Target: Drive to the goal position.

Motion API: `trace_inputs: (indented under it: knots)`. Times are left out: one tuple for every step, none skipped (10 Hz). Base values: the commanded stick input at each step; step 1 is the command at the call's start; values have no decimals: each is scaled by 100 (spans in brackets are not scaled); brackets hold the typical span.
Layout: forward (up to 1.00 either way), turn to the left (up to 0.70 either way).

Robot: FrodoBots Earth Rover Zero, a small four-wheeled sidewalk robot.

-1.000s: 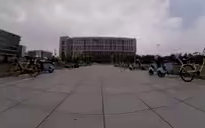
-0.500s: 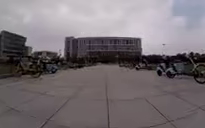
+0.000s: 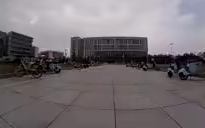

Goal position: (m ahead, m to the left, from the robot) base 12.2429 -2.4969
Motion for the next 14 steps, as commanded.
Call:
trace_inputs:
  knots:
    - [70, 8]
    - [70, 5]
    - [70, 2]
    - [70, 0]
    - [70, 0]
    - [70, 0]
    - [70, 0]
    - [70, 0]
    - [70, 0]
    - [70, 0]
    - [70, 0]
    - [70, 0]
    - [70, 0]
    - [70, 0]
